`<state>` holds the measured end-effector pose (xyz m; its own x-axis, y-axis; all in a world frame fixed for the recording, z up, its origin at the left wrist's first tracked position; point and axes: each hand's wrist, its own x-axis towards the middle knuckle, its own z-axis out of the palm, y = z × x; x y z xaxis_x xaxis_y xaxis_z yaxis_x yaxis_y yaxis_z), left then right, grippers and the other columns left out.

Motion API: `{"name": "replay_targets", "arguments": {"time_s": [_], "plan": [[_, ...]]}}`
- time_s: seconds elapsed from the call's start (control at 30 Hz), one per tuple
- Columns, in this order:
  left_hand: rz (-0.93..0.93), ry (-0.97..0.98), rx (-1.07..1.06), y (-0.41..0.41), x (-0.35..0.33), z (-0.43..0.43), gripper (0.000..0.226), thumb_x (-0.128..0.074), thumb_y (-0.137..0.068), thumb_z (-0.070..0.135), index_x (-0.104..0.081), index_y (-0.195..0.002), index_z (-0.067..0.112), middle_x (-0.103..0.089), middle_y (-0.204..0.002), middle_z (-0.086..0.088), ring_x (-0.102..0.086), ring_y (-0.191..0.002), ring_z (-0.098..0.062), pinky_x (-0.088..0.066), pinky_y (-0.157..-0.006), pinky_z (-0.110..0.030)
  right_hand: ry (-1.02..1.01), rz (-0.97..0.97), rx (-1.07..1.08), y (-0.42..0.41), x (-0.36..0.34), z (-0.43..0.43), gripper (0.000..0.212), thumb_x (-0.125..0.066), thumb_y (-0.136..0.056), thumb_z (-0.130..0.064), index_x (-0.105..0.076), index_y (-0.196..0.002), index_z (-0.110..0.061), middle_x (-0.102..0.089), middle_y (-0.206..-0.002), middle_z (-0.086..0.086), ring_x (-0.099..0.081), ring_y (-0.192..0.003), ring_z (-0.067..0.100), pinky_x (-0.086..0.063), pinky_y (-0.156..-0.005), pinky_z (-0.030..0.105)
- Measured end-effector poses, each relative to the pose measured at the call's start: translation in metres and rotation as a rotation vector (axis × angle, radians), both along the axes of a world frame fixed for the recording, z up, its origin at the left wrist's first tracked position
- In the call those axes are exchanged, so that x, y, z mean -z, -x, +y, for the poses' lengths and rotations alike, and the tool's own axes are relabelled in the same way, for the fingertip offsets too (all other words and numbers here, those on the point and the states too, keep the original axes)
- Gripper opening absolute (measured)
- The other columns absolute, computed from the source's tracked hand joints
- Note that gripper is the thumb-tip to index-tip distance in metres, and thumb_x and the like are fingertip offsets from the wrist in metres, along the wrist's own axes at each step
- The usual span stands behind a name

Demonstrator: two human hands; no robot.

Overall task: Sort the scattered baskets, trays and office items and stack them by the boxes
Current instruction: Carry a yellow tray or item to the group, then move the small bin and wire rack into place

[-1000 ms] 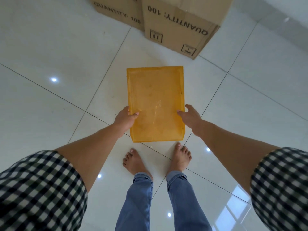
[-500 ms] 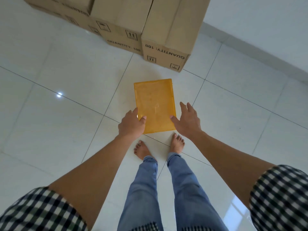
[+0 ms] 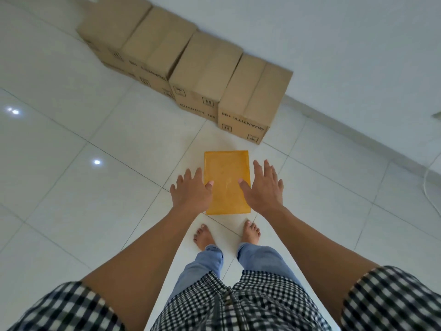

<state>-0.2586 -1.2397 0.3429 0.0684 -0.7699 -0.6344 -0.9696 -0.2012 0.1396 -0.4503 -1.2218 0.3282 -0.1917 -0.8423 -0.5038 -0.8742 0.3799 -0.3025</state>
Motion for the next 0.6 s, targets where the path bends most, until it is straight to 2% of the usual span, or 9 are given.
{"name": "replay_targets", "arguments": {"time_s": [0.2, 0.4, 0.6], "plan": [[-0.028, 0.041, -0.177, -0.023, -0.034, 0.02, 0.065, -0.024, -0.105, 0.054, -0.007, -0.161, 0.027, -0.006, -0.168, -0.008, -0.007, -0.154, -0.034, -0.012, -0.122, -0.053, 0.038, -0.074, -0.15, -0.026, -0.019, -0.013, 0.077, -0.042, -0.1, -0.06, -0.011, -0.161, -0.024, 0.001, -0.17, 0.005, 0.0, -0.156, 0.026, -0.009, -0.123, 0.057], [-0.097, 0.101, -0.513, -0.049, -0.067, 0.074, 0.066, -0.023, -0.104, 0.057, -0.006, -0.161, 0.028, -0.005, -0.169, -0.007, -0.006, -0.154, -0.033, -0.01, -0.122, -0.053, 0.113, -0.148, -0.489, -0.066, -0.042, -0.018, 0.076, -0.039, -0.1, -0.062, -0.012, -0.161, -0.025, -0.002, -0.17, 0.008, -0.001, -0.156, 0.027, -0.01, -0.123, 0.059], [-0.124, 0.147, -0.87, -0.061, -0.088, 0.147, 0.067, -0.025, -0.103, 0.059, -0.008, -0.161, 0.029, -0.008, -0.168, -0.006, -0.008, -0.154, -0.033, -0.01, -0.121, -0.054, 0.136, -0.199, -0.808, -0.106, -0.069, 0.002, 0.078, -0.036, -0.1, -0.064, -0.009, -0.161, -0.026, 0.004, -0.17, 0.005, 0.004, -0.156, 0.026, -0.006, -0.122, 0.057]]}}
